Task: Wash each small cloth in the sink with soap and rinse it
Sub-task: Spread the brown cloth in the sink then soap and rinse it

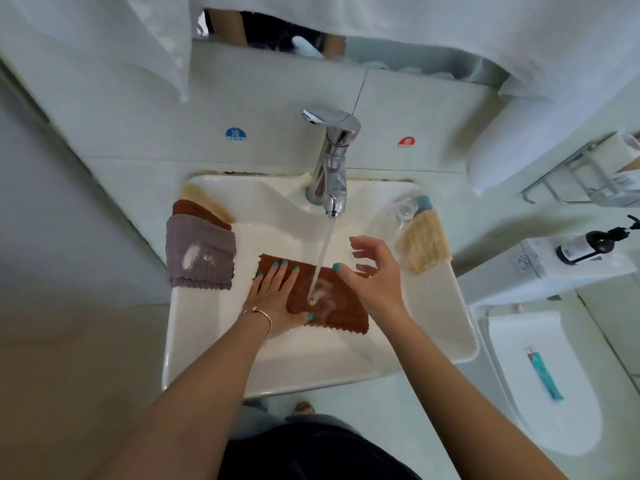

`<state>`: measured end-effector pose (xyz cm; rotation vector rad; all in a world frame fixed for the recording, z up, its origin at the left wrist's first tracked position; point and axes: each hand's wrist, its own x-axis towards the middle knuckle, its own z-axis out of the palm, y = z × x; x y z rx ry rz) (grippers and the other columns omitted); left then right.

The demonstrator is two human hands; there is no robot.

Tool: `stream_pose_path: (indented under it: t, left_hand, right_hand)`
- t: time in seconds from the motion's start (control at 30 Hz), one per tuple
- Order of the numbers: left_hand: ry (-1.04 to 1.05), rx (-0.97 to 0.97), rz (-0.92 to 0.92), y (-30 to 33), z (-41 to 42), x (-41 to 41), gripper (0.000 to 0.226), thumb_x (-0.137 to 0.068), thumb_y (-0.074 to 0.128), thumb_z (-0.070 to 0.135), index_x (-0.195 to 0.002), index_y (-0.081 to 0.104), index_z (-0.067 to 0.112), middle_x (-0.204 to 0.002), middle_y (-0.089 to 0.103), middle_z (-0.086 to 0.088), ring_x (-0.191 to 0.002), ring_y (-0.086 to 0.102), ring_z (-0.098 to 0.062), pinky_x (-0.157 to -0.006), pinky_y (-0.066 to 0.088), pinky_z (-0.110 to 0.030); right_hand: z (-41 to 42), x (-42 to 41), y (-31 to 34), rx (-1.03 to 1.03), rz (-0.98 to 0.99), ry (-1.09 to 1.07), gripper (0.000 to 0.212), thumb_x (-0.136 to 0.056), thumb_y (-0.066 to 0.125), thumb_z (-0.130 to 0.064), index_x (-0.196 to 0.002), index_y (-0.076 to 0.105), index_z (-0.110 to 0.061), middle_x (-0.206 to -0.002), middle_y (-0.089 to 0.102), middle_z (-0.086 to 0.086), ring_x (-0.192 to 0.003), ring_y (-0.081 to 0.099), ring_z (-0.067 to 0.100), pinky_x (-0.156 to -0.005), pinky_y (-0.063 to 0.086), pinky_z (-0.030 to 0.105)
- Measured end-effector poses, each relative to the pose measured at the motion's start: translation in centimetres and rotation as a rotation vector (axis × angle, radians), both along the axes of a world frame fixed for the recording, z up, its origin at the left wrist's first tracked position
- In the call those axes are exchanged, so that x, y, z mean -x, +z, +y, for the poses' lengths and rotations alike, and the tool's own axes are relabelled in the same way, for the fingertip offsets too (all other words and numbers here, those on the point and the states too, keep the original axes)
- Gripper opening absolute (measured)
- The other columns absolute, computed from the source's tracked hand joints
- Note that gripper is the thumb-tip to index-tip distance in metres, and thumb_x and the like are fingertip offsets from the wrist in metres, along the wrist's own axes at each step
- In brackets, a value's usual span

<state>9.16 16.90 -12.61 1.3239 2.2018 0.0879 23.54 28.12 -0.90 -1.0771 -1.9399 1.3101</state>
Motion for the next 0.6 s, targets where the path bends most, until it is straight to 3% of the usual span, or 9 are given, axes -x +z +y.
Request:
stream_pose_path:
  t: [0.13,0.2,0.27,0.33,0.4,0.5,0.6]
  left_hand:
    - [0.013,-0.001,-0.006,-0.2,-0.6,0.1,0.105,-0.081,0.048,0.073,-0.152,-0.016,0.032,-0.158,-0.027,0.006,-0.144,-0.026,-0.011,-0.119,-0.013,-0.035]
    - [0.035,0.007,-0.002,-0.3,-1.7,0.1,0.105,-0.081,0.049,0.073,-0.152,-0.016,0.032,-0.158,-0.028,0.007,-0.144,-0.027,-0.01,-0.119,-0.012,-0.035]
    - [0.062,0.017,0.016,-0.3,-3.0,0.2,0.105,-0.081,0.048,0.074,-0.152,-0.016,0.032,-0.158,-0.028,0.007,-0.144,-0.027,-0.009,-0.119,-0.012,-0.035]
    - [0.083,0.036,0.027,-0.2,-3.9,0.5,0.106,-0.08,0.047,0.076,-0.152,-0.017,0.033,-0.157,-0.028,0.008,-0.143,-0.027,-0.008,-0.118,-0.013,-0.034]
    - [0.075,0.073,0.036,0.0,-4.4,0.8,0.107,-0.079,0.045,0.079,-0.151,-0.019,0.033,-0.157,-0.03,0.008,-0.143,-0.027,-0.008,-0.118,-0.013,-0.034]
    - [0.064,0.134,0.016,0.3,-4.2,1.2,0.108,-0.079,0.046,0.078,-0.15,-0.022,0.033,-0.155,-0.034,0.006,-0.142,-0.031,-0.01,-0.115,-0.016,-0.034]
    - [0.039,0.144,-0.011,0.4,-3.1,1.2,0.108,-0.081,0.052,0.072,-0.151,-0.021,0.033,-0.155,-0.033,0.006,-0.143,-0.03,-0.011,-0.115,-0.016,-0.034]
  right_hand:
    - [1.8,-0.6,-4.9,0.037,-0.261,0.093,0.039,-0.078,0.078,-0.008,-0.109,0.06,-0.025,-0.112,0.062,-0.005,-0.1,0.059,0.009,-0.092,0.052,0.031]
    - [2.7,-0.5,-7.0,-0.042,-0.487,0.244,0.052,-0.077,0.081,-0.019,-0.124,0.057,-0.023,-0.124,0.056,0.0,-0.115,0.054,0.016,-0.102,0.043,0.027]
    - [3.0,-0.2,-8.8,-0.167,-0.709,0.479,0.074,-0.077,0.079,-0.035,-0.142,0.045,-0.022,-0.146,0.041,0.004,-0.136,0.036,0.024,-0.111,0.029,0.029]
    - [2.6,0.0,-10.2,-0.274,-0.872,0.659,0.087,-0.084,0.067,-0.053,-0.154,0.023,-0.025,-0.163,0.011,0.004,-0.149,0.007,0.028,-0.12,0.015,0.041]
    - [2.2,0.0,-11.2,-0.362,-0.968,0.741,0.088,-0.088,0.043,-0.068,-0.156,0.006,-0.027,-0.164,-0.009,0.001,-0.15,-0.01,0.026,-0.121,0.005,0.05]
    - [1.8,-0.6,-11.4,-0.484,-1.094,0.76,0.097,-0.079,0.011,-0.083,-0.155,-0.01,-0.025,-0.162,-0.019,-0.003,-0.149,-0.017,0.019,-0.12,-0.004,0.052]
    - [2.1,-1.6,-10.9,-0.481,-1.192,0.726,0.094,-0.087,0.018,-0.078,-0.154,-0.017,-0.022,-0.161,-0.022,-0.004,-0.149,-0.017,0.016,-0.119,-0.009,0.051]
